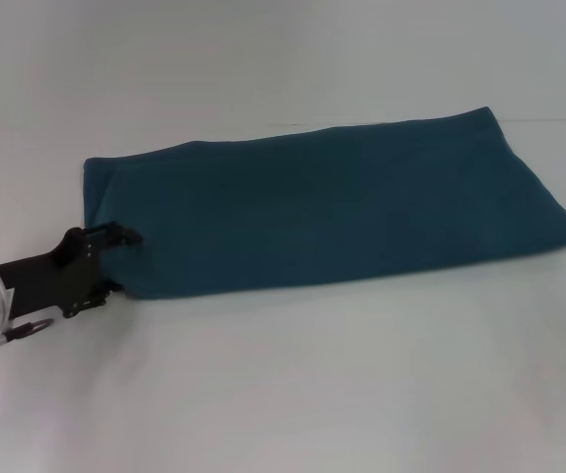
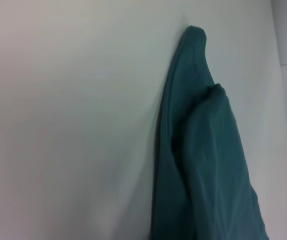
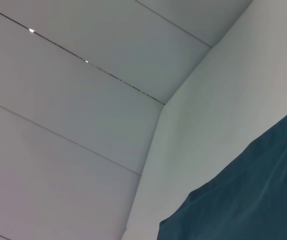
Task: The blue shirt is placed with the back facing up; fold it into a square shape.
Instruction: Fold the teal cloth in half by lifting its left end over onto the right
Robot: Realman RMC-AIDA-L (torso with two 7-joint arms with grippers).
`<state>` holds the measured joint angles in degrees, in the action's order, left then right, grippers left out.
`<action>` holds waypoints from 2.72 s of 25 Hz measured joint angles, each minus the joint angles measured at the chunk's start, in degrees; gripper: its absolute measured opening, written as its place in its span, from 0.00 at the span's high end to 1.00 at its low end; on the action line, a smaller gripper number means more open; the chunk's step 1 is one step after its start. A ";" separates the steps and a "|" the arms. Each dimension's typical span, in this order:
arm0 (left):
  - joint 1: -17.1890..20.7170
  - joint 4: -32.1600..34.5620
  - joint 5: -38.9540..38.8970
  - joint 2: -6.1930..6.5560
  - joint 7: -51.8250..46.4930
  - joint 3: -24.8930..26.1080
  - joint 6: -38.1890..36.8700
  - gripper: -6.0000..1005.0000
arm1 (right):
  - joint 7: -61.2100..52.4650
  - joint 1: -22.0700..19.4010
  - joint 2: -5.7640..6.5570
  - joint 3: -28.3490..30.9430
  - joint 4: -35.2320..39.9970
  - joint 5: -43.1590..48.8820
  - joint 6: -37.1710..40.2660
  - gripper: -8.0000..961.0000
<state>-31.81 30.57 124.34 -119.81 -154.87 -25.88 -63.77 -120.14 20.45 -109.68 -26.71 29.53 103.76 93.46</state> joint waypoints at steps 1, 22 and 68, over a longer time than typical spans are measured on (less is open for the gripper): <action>-0.35 -0.28 0.06 0.02 0.14 -0.45 0.50 0.29 | 0.00 0.03 0.00 0.00 0.00 0.01 -0.01 0.21; -2.94 -0.69 0.18 0.37 1.35 -3.59 2.54 0.50 | 0.09 -0.62 0.00 -0.01 0.00 0.21 0.18 0.22; 0.31 13.06 -6.36 3.40 17.99 3.36 -12.19 0.94 | 0.39 -0.02 -0.36 0.86 -2.99 0.40 -2.63 0.25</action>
<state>-31.50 43.63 117.97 -116.41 -136.88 -22.52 -75.96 -119.75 20.42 -110.04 -25.85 26.54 104.16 90.83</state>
